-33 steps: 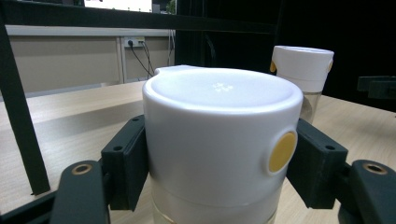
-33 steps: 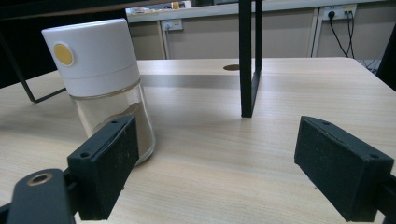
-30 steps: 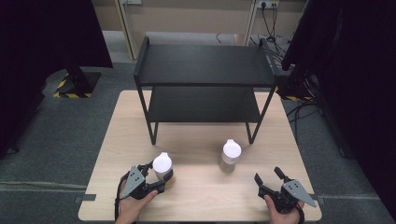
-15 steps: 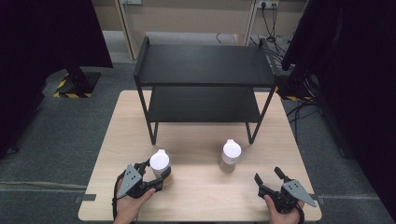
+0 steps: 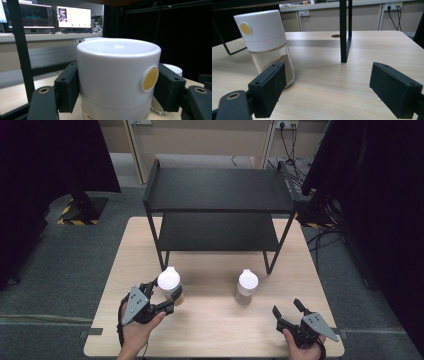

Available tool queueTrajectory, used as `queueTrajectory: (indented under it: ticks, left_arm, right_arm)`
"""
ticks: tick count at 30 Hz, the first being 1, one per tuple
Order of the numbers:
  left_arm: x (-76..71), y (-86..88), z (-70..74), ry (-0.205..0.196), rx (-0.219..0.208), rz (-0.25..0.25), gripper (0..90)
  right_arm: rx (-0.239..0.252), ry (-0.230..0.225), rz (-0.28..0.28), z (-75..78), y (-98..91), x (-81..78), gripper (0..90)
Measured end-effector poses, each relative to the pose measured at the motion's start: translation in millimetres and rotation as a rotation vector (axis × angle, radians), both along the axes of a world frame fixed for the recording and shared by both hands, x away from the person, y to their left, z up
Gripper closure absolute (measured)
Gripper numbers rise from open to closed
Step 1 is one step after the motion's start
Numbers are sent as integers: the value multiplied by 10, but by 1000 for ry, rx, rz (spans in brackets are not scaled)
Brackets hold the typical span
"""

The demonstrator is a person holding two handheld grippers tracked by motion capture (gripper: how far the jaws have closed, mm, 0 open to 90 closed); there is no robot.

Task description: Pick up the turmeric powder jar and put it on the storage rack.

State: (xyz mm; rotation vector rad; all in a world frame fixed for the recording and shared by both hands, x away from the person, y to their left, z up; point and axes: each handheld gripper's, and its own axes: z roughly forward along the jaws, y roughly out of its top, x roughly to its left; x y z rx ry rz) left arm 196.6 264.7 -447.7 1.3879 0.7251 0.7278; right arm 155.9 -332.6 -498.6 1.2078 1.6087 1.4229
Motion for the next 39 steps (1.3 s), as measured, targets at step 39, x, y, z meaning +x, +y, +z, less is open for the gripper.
queueTrajectory:
  ticks: [39]
  left_arm:
    - [379, -329, 1270, -141, -54, 129, 304]
  right_arm:
    - [11, 6, 3, 2, -13, 8, 139]
